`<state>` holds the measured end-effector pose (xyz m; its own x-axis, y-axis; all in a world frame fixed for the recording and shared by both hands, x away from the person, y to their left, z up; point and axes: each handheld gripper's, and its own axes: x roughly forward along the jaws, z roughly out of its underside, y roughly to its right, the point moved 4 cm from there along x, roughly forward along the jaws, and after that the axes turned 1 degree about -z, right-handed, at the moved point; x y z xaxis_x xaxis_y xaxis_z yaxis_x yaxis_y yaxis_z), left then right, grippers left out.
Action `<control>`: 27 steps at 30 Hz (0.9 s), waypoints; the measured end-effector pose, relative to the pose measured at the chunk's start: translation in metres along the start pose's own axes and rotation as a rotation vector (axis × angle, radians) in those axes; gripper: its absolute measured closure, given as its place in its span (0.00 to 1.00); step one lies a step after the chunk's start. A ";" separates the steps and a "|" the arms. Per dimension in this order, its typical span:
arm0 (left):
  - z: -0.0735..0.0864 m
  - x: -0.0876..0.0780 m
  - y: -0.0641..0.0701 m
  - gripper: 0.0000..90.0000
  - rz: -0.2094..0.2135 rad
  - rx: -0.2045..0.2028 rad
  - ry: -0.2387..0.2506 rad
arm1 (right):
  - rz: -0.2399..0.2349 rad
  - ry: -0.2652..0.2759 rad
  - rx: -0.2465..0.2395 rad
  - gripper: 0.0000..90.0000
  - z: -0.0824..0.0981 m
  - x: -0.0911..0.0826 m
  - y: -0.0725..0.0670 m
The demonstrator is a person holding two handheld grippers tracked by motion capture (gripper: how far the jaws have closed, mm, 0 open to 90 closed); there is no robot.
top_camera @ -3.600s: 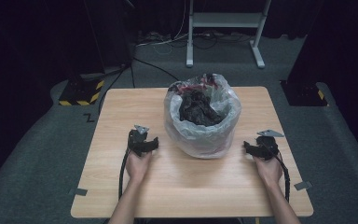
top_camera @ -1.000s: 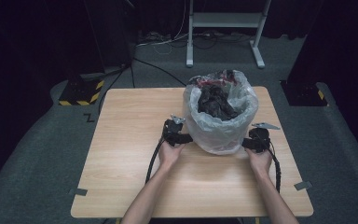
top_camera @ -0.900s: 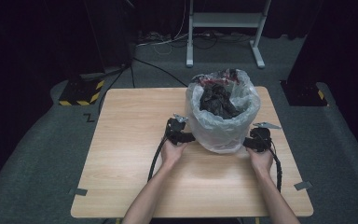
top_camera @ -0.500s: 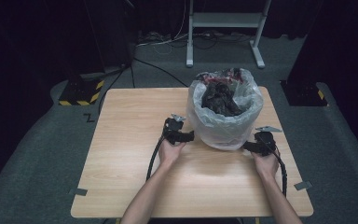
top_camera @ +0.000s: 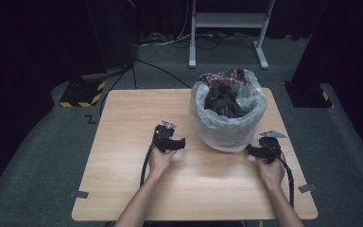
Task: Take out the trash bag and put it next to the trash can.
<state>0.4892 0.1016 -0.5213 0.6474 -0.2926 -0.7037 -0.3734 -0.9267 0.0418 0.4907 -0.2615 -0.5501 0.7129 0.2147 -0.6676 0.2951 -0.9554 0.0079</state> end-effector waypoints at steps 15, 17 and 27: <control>-0.020 -0.055 0.008 0.23 0.077 -0.007 0.066 | 0.004 0.002 0.000 0.29 0.004 -0.004 -0.004; -0.026 -0.062 0.010 0.22 0.099 -0.003 0.080 | 0.004 0.002 0.000 0.29 0.004 -0.004 -0.004; -0.043 -0.076 0.021 0.22 0.166 0.030 0.106 | 0.004 0.001 0.006 0.29 0.004 -0.005 -0.005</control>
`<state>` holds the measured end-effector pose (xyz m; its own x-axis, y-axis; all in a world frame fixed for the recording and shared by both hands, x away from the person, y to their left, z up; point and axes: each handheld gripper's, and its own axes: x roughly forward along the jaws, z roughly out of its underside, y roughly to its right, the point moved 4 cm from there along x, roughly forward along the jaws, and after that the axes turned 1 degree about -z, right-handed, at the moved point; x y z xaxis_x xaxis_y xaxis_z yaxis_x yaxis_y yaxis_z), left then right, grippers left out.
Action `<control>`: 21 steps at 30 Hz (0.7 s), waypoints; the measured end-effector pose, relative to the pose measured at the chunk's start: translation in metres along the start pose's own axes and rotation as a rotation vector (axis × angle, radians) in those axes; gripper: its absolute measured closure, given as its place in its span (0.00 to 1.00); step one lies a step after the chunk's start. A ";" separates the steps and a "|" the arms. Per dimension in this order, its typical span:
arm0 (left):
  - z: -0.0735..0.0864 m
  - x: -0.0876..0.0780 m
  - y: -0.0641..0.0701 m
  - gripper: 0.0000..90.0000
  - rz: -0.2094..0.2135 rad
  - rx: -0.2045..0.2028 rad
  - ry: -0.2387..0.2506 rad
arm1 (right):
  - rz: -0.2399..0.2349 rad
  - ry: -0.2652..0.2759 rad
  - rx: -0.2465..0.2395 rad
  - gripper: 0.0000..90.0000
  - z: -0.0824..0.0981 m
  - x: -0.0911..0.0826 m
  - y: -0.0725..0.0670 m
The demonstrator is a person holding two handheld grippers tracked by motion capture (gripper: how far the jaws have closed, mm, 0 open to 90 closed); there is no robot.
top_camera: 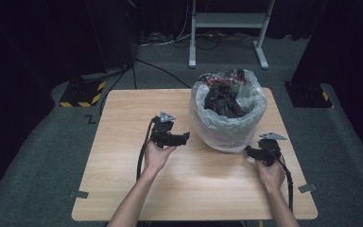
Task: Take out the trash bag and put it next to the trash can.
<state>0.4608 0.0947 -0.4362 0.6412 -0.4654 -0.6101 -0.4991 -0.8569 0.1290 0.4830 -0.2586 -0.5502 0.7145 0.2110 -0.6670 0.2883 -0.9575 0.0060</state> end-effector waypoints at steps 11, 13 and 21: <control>-0.024 -0.013 0.011 0.22 0.053 0.010 0.045 | 0.000 0.000 -0.001 0.29 0.000 0.000 0.000; -0.028 -0.014 0.013 0.22 0.052 0.010 0.046 | 0.000 0.000 -0.001 0.29 0.000 0.000 0.000; -0.042 -0.017 0.019 0.22 0.061 0.016 0.064 | -0.001 0.000 -0.001 0.29 0.000 0.000 0.000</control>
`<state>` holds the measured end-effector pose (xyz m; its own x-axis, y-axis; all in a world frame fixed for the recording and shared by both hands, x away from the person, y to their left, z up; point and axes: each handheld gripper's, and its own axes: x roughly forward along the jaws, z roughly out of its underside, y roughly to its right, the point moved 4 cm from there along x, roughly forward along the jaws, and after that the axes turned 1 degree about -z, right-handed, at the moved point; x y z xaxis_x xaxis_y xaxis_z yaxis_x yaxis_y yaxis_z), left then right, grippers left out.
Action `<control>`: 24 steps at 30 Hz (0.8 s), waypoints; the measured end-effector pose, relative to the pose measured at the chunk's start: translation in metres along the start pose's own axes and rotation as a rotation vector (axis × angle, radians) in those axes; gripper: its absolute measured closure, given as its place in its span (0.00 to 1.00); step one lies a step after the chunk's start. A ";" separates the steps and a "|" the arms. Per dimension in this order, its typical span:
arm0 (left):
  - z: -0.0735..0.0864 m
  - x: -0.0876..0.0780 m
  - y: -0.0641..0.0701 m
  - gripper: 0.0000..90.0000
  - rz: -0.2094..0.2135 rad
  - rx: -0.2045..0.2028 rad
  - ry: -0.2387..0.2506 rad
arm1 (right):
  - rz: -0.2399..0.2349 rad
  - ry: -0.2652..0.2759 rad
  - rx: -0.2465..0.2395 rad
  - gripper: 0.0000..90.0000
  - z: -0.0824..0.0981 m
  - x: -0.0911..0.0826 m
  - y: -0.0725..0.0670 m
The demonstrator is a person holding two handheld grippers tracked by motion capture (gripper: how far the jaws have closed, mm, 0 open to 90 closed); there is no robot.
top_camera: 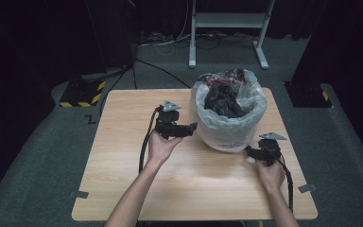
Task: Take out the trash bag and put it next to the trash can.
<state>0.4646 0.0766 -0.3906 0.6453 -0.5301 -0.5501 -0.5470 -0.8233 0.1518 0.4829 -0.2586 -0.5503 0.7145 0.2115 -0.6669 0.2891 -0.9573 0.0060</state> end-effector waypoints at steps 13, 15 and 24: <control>-0.037 0.005 0.016 0.26 -0.020 0.038 0.027 | 0.000 -0.001 0.001 0.29 0.000 0.000 0.000; -0.040 0.006 0.018 0.26 -0.024 0.042 0.029 | -0.002 0.001 -0.003 0.29 0.000 0.000 0.000; -0.060 0.012 0.020 0.30 -0.073 0.041 0.059 | -0.005 0.001 -0.004 0.29 0.000 0.000 0.000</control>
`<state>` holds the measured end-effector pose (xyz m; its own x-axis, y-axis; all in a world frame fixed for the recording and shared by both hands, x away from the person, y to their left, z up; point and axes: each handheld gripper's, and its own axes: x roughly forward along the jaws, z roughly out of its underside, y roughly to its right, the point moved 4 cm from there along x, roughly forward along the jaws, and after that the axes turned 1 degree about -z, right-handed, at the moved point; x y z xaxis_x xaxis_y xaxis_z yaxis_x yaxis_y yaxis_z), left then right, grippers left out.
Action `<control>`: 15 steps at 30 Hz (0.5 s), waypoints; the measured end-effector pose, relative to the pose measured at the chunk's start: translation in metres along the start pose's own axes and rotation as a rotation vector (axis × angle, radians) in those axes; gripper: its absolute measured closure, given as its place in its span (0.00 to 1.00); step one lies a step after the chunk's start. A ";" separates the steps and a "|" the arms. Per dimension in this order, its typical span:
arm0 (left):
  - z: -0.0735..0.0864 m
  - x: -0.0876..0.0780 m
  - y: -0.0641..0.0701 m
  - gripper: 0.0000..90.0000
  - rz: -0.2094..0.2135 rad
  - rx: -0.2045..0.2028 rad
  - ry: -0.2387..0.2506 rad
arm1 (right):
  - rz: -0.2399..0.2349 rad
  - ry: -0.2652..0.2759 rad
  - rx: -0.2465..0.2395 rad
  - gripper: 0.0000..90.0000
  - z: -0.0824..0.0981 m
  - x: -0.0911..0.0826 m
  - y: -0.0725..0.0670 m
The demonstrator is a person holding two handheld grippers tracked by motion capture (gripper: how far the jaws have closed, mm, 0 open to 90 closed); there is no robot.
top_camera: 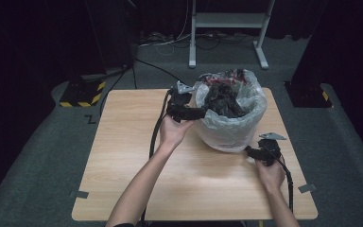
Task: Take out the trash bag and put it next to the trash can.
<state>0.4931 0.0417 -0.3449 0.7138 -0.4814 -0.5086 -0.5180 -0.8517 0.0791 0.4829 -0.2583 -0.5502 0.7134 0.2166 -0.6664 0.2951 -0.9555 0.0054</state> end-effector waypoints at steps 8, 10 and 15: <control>-0.012 0.015 0.001 0.34 -0.025 -0.002 -0.021 | -0.001 0.000 0.000 0.29 0.000 0.000 0.000; -0.014 0.019 0.001 0.35 -0.030 -0.001 -0.026 | -0.001 0.000 -0.001 0.29 0.000 0.000 0.000; -0.017 0.027 -0.001 0.41 -0.049 -0.003 -0.033 | -0.001 0.001 -0.003 0.29 0.000 0.000 0.000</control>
<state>0.5208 0.0256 -0.3447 0.7224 -0.4320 -0.5399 -0.4814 -0.8747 0.0557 0.4830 -0.2584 -0.5502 0.7135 0.2178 -0.6659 0.2976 -0.9547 0.0067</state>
